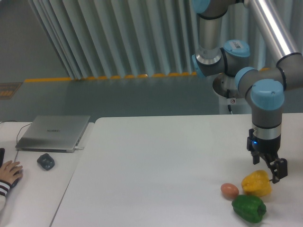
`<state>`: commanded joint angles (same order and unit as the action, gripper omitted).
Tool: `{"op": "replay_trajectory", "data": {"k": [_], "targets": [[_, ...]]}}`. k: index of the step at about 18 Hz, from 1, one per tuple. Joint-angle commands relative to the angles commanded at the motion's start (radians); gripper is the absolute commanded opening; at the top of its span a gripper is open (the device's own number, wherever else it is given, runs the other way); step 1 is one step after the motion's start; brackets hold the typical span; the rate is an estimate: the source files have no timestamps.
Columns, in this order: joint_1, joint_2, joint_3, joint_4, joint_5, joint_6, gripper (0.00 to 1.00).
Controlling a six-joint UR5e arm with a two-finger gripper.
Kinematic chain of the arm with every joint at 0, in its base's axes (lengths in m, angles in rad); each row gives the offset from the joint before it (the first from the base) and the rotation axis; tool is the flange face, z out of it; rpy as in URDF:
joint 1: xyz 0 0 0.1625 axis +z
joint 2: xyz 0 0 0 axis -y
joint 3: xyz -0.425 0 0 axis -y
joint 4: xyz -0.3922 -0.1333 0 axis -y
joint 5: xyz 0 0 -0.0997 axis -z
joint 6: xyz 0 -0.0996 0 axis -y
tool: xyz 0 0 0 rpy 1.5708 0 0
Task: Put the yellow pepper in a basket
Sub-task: 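Lower the open gripper around the yellow pepper and close it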
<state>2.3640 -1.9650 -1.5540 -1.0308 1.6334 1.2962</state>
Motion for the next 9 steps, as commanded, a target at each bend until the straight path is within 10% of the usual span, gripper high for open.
{"op": "replay_trajectory", "data": {"k": [9], "targets": [[-0.012, -0.018, -0.026, -0.002, 0.037, -0.002, 1.0]]}}
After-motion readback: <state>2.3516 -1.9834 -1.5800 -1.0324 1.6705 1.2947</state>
